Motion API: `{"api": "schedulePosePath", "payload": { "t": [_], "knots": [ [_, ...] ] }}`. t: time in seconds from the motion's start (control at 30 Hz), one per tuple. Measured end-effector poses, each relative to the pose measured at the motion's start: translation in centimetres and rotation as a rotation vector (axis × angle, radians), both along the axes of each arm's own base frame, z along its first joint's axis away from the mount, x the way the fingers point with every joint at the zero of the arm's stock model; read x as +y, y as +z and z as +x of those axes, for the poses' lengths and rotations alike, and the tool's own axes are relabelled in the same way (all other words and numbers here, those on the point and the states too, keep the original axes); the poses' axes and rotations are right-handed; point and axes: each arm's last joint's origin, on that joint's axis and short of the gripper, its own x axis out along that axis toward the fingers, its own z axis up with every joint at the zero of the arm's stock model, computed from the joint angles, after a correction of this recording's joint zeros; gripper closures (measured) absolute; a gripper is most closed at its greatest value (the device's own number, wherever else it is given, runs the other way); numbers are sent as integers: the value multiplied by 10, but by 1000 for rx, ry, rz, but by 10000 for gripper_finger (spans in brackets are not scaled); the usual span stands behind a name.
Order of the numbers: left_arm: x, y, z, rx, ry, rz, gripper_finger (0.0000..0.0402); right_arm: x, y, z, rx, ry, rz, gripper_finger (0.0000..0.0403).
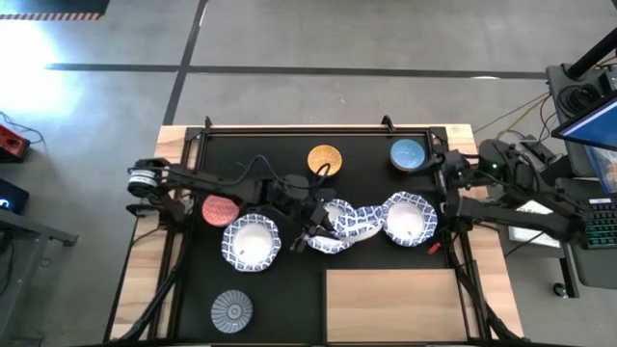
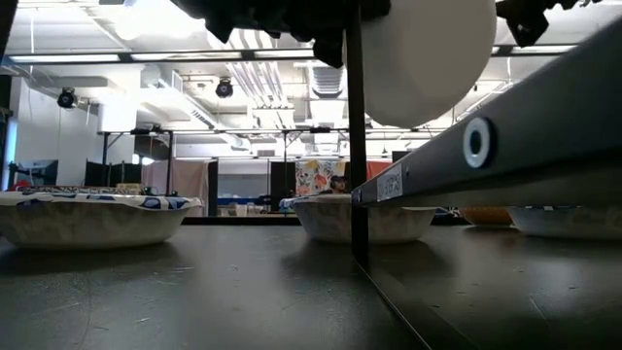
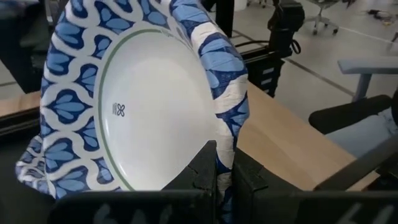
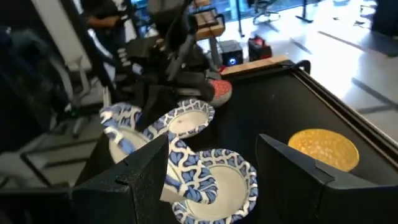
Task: Place and stack bowls onto a shelf
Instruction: Put the top left white patterned bowl on the shelf
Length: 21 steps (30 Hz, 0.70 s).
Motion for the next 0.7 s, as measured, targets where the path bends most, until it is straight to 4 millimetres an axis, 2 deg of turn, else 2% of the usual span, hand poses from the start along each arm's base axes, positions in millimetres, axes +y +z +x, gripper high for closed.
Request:
{"api": "schedulePosePath", "payload": {
  "t": [0.13, 0.33, 0.7],
  "knots": [
    [5, 1, 0, -6, 10, 9, 401, 2, 1, 7, 11, 79, -101, 172],
    [12, 3, 1, -36, 28, 12, 401, 2, -7, 29, 72, 187, -257, 172],
    [20, 16, 5, -74, 44, 24, 401, 3, -12, 57, 73, 278, -364, 172]
  ]
}}
